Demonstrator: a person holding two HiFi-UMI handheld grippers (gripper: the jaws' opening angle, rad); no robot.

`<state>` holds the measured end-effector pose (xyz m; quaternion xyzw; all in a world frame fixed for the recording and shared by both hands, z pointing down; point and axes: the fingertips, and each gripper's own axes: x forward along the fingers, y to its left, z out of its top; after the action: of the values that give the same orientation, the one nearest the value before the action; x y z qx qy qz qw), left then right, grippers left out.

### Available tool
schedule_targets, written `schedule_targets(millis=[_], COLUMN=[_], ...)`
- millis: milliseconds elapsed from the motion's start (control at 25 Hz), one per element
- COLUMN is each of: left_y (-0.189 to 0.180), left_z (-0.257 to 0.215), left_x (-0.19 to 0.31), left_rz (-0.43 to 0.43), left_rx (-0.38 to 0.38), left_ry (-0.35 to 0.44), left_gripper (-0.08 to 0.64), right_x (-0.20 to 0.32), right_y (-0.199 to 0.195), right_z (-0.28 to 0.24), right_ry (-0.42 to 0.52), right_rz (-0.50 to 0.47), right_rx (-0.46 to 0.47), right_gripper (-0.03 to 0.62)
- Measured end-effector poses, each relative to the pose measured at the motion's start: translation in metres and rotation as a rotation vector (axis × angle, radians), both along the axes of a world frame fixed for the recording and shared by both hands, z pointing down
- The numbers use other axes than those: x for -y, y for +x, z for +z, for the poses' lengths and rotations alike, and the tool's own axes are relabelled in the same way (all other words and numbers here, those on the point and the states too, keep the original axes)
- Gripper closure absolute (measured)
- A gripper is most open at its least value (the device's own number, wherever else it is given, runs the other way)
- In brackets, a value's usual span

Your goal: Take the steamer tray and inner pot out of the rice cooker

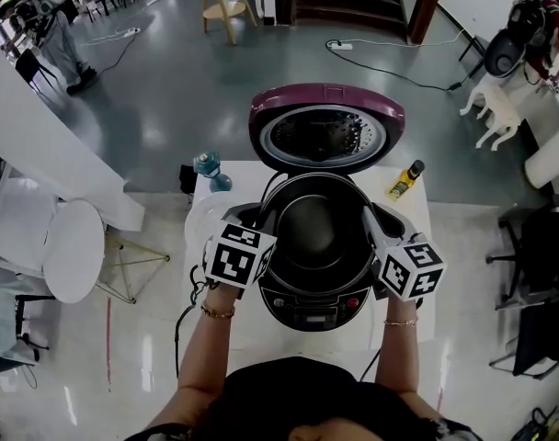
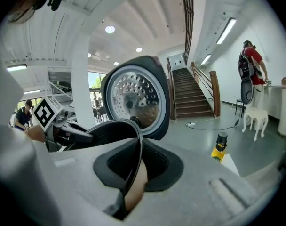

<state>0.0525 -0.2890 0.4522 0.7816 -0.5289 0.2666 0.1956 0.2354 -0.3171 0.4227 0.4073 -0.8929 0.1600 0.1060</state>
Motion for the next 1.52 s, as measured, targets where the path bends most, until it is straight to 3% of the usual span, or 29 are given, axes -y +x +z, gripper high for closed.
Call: schedule_targets(millis=[480,800,1200,1520], left_y=[-0.017,-0.051,-0.112,-0.201], left_z=[-0.082,-0.136,-0.151,-0.146], left_x=[-0.040,-0.082,-0.135,-0.184], left_rz=[-0.046,-0.093,-0.140,-0.154], left_rx=[0.004,0.011,-0.003,-0.007], left_ry=[0.220,0.348,0.368,0.335], left_gripper=[0.540,0.540,0.541,0.543], right_x=[-0.043,-0.080,-0.128,-0.176], right_y=[-0.016,-0.053,-0.115,-0.203], right_z=[-0.083,-0.137,-0.157,-0.150], right_ry=[0.178,0.295,0.322,0.295], right_rz=[-0.025,-0.102,-0.139,-0.140], right_rx=[0.101,0.135,0.140,0.140], right_gripper=[0.558,0.560,0.560,0.560])
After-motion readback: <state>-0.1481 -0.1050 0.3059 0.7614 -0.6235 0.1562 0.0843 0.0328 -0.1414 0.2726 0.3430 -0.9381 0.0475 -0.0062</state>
